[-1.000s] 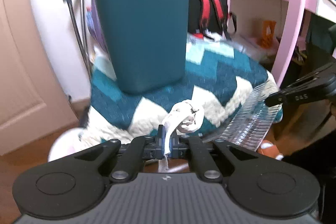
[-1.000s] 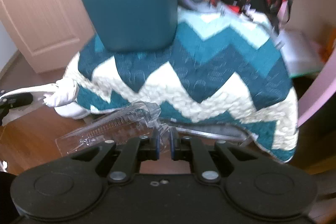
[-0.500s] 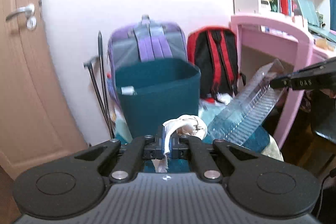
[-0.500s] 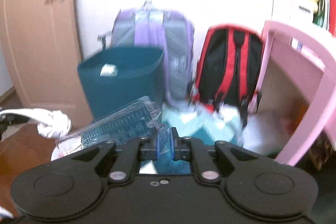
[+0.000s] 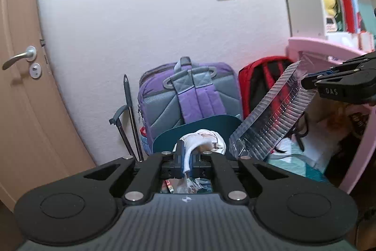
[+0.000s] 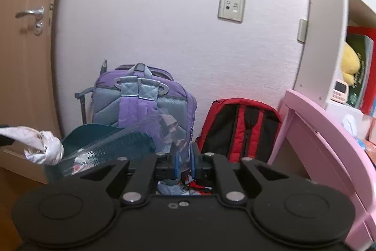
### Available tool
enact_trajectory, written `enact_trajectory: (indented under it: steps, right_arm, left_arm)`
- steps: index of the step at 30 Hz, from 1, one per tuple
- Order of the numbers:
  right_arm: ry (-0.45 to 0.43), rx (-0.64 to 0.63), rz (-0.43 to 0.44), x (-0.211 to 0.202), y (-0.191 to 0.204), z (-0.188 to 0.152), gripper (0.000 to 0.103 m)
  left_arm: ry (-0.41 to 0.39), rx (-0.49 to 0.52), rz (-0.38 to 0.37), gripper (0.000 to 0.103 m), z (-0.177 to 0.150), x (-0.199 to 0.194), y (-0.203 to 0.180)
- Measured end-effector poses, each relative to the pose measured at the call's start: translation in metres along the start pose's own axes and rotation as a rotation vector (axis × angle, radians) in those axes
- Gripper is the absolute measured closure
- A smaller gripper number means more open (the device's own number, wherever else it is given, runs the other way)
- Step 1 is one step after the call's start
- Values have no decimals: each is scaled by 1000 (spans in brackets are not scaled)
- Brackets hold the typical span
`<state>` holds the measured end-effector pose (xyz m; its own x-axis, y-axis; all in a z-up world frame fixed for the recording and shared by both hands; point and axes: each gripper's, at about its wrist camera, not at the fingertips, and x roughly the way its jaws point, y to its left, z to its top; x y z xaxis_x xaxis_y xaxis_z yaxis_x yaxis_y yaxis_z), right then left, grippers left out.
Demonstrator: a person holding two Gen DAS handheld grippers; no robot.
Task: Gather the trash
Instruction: 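Lift the white paper in left tool while right tool lifts the tube, then open both tools over the teal bin, dropping paper and tube inside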
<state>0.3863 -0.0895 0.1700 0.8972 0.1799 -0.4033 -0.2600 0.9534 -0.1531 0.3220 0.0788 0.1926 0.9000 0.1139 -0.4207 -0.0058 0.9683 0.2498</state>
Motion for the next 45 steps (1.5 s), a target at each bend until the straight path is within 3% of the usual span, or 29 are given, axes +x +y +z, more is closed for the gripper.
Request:
enact_trajectory:
  steps: [9,16,21,25,32,45]
  right_arm:
    - [72,-119,-18,75,29,-13,94]
    - [126,-189,26,108,54,-28,93]
    - [155,-247,113,116,69,-39,89]
    - [175,-310,156,118,79,-44,86]
    - [204,-301,208,110,80,-44,76]
    - [179,-222,215,46,58,-34,67]
  left_arm:
    - [133,40,2,100,-16,95,-5]
    - [256,63,-27,100,-29,145,-14]
    - [323,110,-69,100,-37,165,-26]
    - [336,107,-80,100,-40,169,-30]
    - [352,62,-92,98,-39,168,-27]
    - [339,-25,-80,96,-22,129,-20]
